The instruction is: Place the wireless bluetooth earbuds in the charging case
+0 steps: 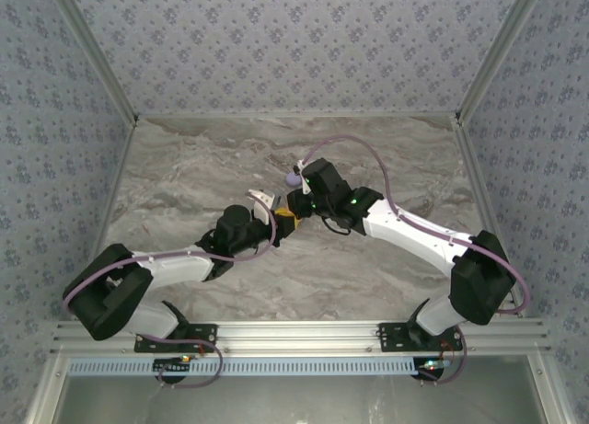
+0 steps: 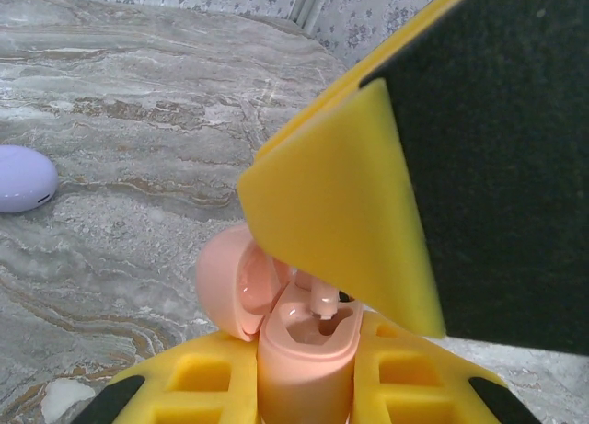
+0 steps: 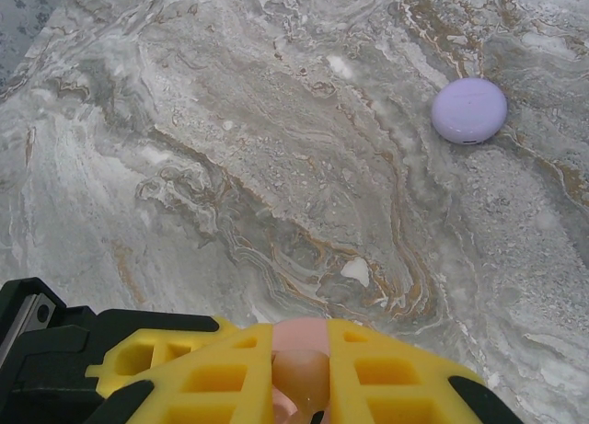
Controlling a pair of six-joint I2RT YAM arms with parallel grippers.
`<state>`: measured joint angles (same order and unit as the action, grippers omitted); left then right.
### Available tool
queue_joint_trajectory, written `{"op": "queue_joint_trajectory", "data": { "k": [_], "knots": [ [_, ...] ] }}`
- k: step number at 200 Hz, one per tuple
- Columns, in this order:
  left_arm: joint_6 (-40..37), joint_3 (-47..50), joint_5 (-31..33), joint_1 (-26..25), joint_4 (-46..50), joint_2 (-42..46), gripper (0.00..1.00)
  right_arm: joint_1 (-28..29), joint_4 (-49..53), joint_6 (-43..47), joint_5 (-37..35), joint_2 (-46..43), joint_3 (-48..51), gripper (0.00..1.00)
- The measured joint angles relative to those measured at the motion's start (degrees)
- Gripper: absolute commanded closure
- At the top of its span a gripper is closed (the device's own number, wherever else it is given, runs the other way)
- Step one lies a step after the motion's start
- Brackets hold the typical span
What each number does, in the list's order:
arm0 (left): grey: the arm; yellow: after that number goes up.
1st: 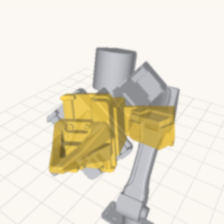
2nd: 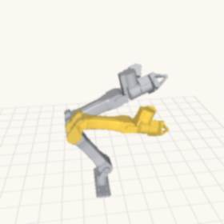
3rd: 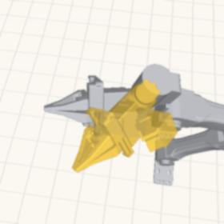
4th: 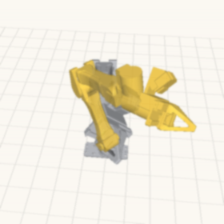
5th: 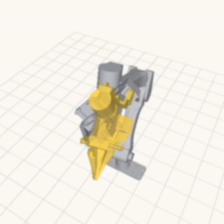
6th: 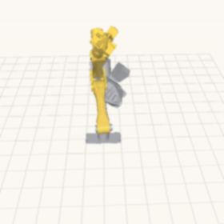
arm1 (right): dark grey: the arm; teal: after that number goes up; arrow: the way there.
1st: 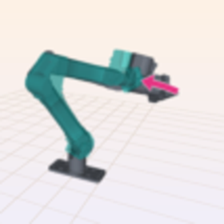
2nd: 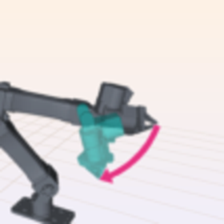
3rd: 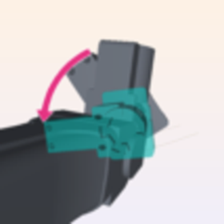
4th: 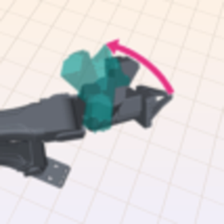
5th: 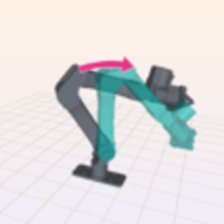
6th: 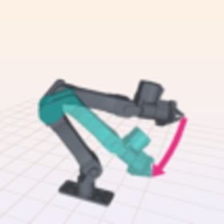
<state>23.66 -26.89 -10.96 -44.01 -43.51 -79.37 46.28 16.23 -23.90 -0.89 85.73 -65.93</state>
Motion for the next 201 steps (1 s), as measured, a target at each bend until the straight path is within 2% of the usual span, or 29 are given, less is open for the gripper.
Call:
{"op": "queue_joint_trajectory", "data": {
  "k": [114, 179, 201],
  "knots": [
    [-0.09, 0.0, 1.55, 0.0, 1.66, 1.55, 0.81, 1.11, 1.55, 0.48, -0.39, 1.09, -1.68, 0.8],
    [-0.22, 0.0, 1.75, 0.0, 1.73, 2.14, 0.81, 1.4, 2.29, 0.87, -0.44, 1.49, -3.21, 0.66],
    [-0.24, 0.0, 1.73, 0.0, 1.73, 2.14, 0.81, 1.49, 2.4, 0.87, -0.44, 1.49, -3.45, 0.65]
  ]
}}
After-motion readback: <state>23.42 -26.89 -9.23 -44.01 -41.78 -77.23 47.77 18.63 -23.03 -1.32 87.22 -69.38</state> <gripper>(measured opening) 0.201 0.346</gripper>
